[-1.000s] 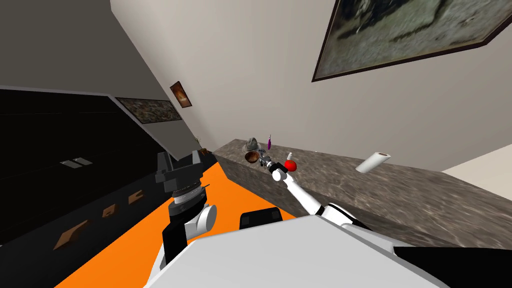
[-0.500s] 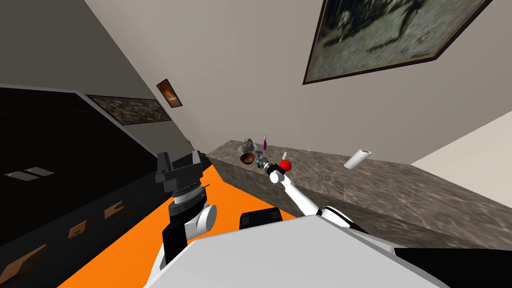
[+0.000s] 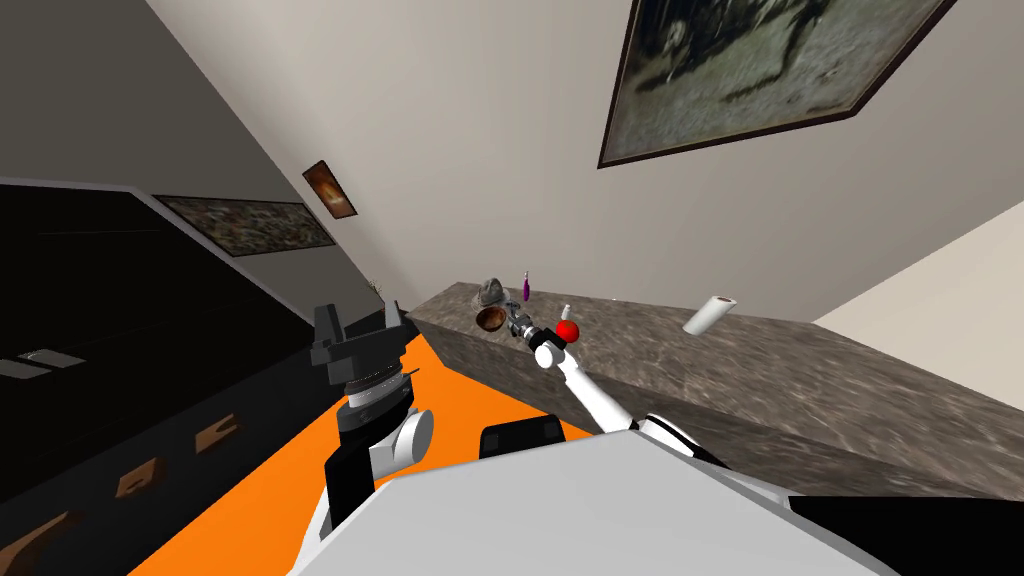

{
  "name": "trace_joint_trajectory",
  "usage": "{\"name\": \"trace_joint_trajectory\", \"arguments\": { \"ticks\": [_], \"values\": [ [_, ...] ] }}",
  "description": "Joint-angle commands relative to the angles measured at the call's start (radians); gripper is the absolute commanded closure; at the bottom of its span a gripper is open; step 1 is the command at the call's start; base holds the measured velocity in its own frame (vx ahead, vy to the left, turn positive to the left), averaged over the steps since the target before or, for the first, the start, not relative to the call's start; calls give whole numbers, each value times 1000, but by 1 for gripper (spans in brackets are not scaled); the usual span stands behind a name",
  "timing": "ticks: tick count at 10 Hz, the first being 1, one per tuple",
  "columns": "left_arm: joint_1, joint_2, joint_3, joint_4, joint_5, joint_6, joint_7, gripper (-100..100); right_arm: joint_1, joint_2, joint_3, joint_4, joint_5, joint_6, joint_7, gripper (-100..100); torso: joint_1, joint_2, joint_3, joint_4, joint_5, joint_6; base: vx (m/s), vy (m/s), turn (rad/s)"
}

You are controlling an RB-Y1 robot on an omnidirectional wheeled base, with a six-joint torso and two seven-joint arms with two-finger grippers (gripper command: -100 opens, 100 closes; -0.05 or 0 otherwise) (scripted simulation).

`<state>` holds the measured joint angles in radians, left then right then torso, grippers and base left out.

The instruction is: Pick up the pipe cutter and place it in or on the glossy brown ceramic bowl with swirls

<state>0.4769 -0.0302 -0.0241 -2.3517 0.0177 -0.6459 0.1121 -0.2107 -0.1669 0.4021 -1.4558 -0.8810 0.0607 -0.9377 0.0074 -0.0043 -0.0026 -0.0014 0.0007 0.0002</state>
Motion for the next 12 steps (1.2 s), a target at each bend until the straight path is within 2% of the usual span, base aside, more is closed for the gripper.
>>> {"name": "trace_joint_trajectory", "arguments": {
  "ticks": [1, 2, 5, 8, 12],
  "values": [
    [0, 0, 0, 0, 0, 0, 0, 0, -24, 0, -14, -19, 3, 32, -1, 100, 0, 0, 0, 0, 0, 0, 108, 240, 53],
    [0, 0, 0, 0, 0, 0, 0, 0, -35, -2, -18, -22, 1, 43, -4, 100, 9, -3, -2, -1, 2, -1, 85, 228, 4],
    [0, 0, 0, 0, 0, 0, 0, 0, -65, -10, -44, -37, -8, 103, -19, 100, 7, -4, -3, -2, 2, -1, 64, 150, -92],
    [0, 0, 0, 0, 0, 0, 0, 0, -78, -19, -71, -51, -17, 163, -36, 100, -4, 1, -1, -2, 0, 0, -32, 22, -124],
    [0, 0, 0, 0, 0, 0, 0, 0, -107, -39, -113, -67, -29, 252, -58, 100, -6, 3, 1, -1, -1, 2, -44, 17, -146]
  ]
}}
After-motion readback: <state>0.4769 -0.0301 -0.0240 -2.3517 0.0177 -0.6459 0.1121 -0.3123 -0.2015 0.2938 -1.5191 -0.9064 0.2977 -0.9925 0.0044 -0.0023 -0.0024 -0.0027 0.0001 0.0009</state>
